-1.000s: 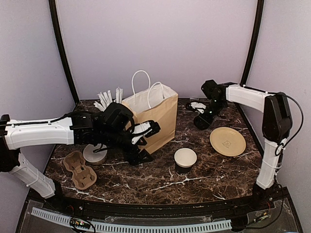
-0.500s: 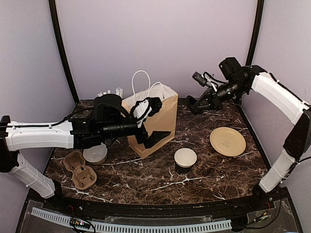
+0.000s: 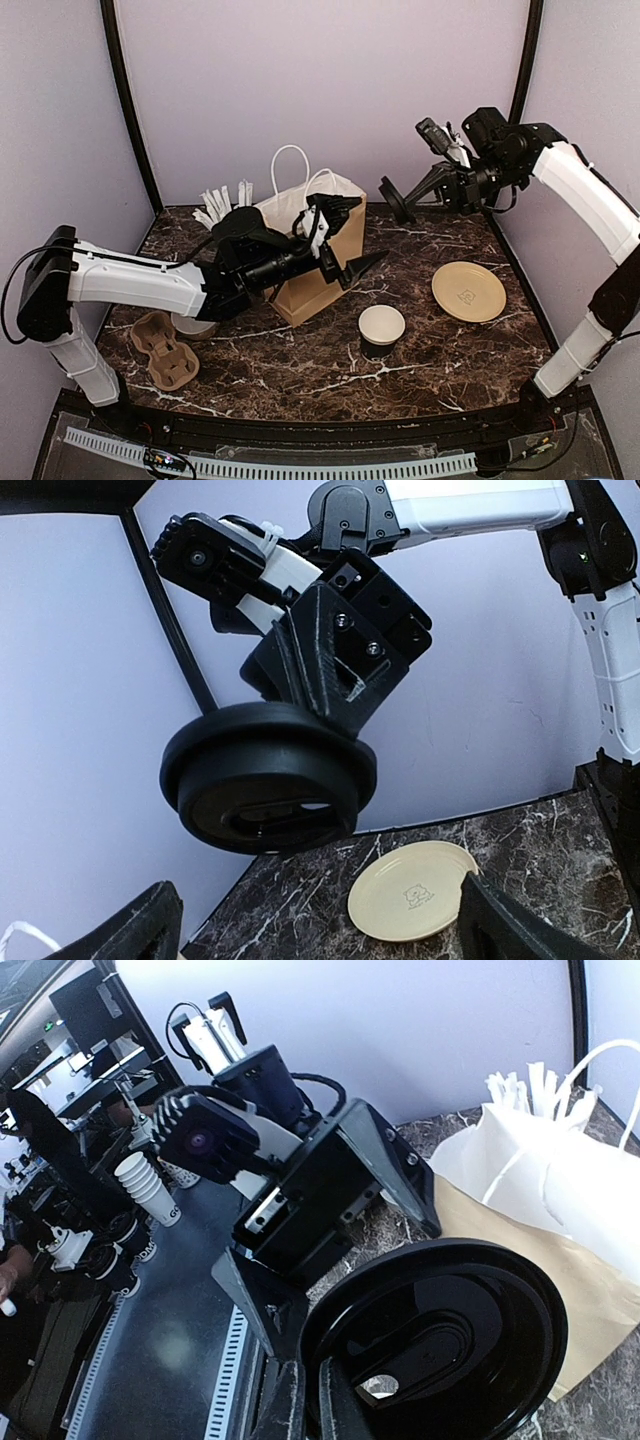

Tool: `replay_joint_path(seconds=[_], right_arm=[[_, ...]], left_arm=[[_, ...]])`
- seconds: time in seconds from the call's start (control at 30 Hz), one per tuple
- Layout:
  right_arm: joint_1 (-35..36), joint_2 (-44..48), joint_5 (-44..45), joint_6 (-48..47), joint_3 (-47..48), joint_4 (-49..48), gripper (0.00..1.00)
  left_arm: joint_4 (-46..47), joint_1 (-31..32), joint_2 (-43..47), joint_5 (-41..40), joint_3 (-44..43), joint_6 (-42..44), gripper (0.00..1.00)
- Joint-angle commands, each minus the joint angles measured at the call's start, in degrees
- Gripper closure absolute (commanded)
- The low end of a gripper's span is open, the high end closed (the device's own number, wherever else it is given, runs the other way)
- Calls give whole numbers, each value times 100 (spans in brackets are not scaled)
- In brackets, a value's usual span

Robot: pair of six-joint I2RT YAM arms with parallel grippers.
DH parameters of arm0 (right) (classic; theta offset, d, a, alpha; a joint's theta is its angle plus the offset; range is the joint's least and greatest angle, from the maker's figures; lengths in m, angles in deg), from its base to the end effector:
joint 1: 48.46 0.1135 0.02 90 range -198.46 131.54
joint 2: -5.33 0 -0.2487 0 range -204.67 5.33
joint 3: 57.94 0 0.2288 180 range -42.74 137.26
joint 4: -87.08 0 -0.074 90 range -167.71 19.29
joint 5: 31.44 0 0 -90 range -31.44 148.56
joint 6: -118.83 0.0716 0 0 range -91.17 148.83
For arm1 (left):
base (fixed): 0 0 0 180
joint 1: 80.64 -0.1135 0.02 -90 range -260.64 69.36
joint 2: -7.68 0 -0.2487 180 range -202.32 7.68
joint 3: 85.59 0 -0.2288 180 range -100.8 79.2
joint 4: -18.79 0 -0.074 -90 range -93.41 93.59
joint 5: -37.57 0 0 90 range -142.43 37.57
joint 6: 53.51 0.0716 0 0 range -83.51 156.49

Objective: Pack the takeout coffee

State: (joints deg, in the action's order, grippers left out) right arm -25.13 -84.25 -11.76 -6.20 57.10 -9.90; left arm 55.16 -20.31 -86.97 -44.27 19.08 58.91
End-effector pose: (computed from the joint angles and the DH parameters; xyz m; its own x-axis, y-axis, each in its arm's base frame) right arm 0.2280 0.1718 0.3777 -0.2918 -0.3364 -0.8954 -0.9338 -0.1024 0.3428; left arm 0.1865 -0.3479 0.3282 0.4878 -0.0936 -0.8679 0.8018 0.4411 0.4031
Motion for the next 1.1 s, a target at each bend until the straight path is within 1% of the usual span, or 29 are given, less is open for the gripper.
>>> replay_joint_path(seconds=[0.0,0.2,0.47,0.63,0.77,1.07], right_arm=[[40,74,-412,-191,195,207,96],[42,73,-445,-222,142,202,95],[40,73,-504,-233,125,180,95],[40,72,-544,-300,133,222,95],[40,57,-576,-348,148,268,95],[40,-10,-618,-440,151,323,95]], left_arm=[[989,31,-165,60,-308,-13,1],[1335,47,-543,-53,-603,-187,1],[1418,66,-928,13,-1064,-260,1],[1459,75,-1096,-8,-1204,-296,2],[1505,75,-1172,-63,-1219,-331,4],[1640,75,-1189,-219,-1112,-367,12]])
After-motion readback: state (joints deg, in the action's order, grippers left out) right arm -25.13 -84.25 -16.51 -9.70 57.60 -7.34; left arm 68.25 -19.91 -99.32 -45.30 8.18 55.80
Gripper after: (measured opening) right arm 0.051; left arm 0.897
